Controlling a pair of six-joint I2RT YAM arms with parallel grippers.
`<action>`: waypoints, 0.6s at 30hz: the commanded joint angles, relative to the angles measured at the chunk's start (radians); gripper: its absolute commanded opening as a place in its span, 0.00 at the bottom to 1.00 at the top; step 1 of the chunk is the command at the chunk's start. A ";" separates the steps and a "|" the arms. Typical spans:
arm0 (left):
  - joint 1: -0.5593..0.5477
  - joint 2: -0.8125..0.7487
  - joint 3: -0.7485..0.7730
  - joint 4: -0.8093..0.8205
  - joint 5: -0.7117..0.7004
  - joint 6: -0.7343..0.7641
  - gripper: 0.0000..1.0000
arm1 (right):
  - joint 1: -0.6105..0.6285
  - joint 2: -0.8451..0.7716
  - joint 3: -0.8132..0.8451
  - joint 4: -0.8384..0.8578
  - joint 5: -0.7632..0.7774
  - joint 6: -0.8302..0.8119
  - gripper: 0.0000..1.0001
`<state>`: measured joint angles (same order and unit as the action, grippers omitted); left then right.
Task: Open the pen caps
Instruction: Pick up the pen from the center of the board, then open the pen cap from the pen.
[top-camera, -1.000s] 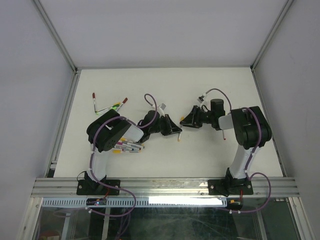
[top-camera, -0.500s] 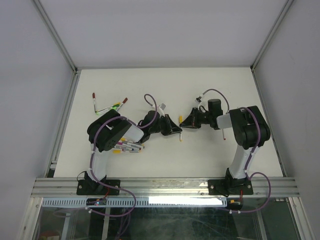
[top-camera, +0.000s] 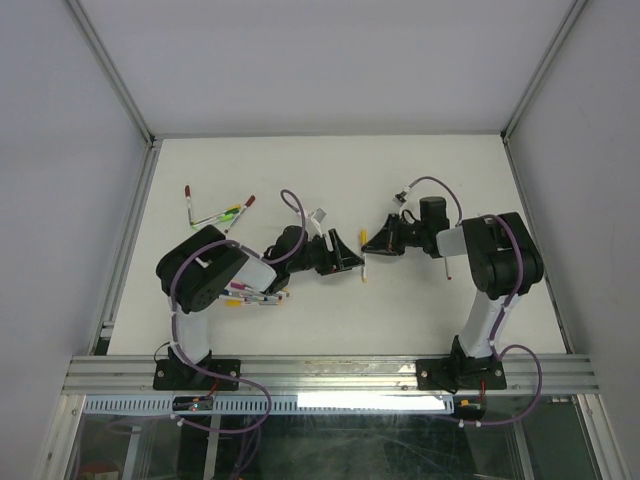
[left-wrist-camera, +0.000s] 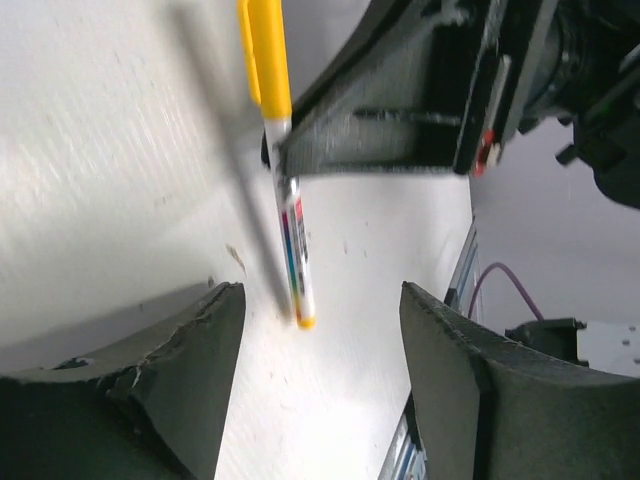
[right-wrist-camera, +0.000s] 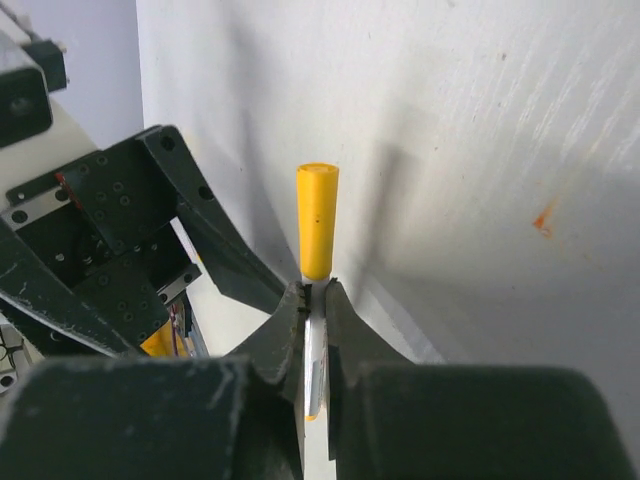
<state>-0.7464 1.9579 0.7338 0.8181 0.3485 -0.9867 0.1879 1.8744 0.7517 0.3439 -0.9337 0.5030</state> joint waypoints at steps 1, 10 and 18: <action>0.010 -0.151 -0.080 0.110 0.017 0.105 0.67 | -0.032 -0.091 0.020 0.041 -0.043 -0.014 0.00; 0.078 -0.465 -0.272 0.254 -0.007 0.273 0.95 | -0.039 -0.184 0.002 0.048 -0.043 -0.014 0.00; 0.212 -0.269 -0.377 0.847 0.177 -0.078 0.99 | -0.019 -0.254 -0.003 0.061 -0.043 -0.014 0.00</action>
<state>-0.5793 1.5620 0.3779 1.2682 0.4252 -0.8661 0.1535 1.6928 0.7498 0.3511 -0.9554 0.5030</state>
